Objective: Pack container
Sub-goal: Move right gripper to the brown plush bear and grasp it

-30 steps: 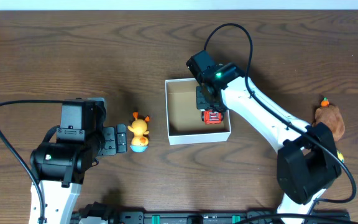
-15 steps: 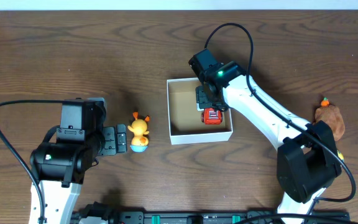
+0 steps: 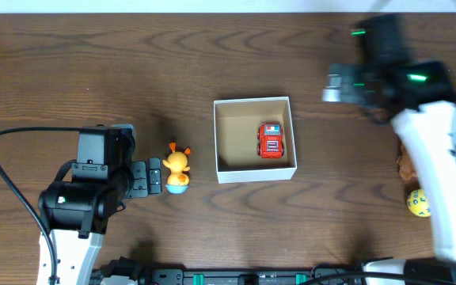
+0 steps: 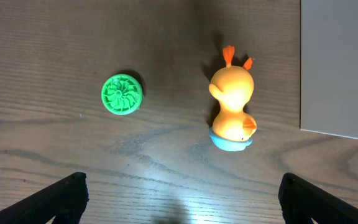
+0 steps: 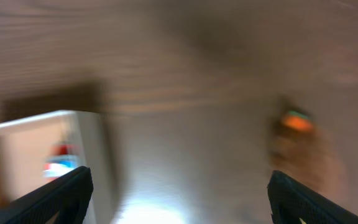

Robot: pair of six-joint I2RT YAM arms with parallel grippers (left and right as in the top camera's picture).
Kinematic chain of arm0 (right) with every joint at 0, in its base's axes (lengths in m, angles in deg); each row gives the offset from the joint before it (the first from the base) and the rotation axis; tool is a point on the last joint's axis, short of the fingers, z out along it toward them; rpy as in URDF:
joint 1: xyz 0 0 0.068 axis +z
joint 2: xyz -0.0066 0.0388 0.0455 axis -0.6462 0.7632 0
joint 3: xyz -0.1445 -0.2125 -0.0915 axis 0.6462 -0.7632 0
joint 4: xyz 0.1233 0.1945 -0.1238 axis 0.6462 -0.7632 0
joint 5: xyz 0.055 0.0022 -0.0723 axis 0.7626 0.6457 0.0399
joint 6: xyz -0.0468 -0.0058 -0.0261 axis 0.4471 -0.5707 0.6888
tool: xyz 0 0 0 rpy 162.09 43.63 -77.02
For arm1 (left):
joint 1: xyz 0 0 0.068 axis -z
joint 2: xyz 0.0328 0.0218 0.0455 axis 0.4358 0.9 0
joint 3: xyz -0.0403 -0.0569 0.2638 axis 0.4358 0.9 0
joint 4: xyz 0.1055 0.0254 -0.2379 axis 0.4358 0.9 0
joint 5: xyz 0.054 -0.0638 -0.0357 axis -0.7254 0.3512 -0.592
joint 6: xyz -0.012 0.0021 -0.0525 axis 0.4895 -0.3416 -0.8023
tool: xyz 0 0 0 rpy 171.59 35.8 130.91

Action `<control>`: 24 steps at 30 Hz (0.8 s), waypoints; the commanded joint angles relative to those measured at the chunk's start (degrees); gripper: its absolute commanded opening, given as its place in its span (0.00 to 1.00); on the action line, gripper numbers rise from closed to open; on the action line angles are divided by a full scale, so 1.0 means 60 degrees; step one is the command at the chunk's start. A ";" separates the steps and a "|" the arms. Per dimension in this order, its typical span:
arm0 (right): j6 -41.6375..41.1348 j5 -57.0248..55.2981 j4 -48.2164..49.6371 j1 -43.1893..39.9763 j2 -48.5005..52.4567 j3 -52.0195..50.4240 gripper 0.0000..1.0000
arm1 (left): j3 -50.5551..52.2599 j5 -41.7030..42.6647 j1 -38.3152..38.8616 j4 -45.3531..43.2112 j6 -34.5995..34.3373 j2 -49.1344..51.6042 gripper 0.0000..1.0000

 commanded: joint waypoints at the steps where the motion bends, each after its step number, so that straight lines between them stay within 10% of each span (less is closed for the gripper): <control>1: 0.1654 -0.0106 -0.0528 -0.1545 0.0280 -0.0182 0.93 | -0.0157 -0.0011 -0.0047 -0.0004 -0.0087 0.0025 0.98; 11: 0.2597 -0.0109 0.0280 -0.4758 0.1005 -0.2302 0.99 | -0.0157 -0.0011 -0.0047 -0.0004 -0.0087 0.0025 0.98; 24: 0.2561 0.1126 0.2397 -0.5654 0.2164 -0.4186 0.99 | -0.0157 -0.0011 -0.0047 -0.0004 -0.0087 0.0025 0.98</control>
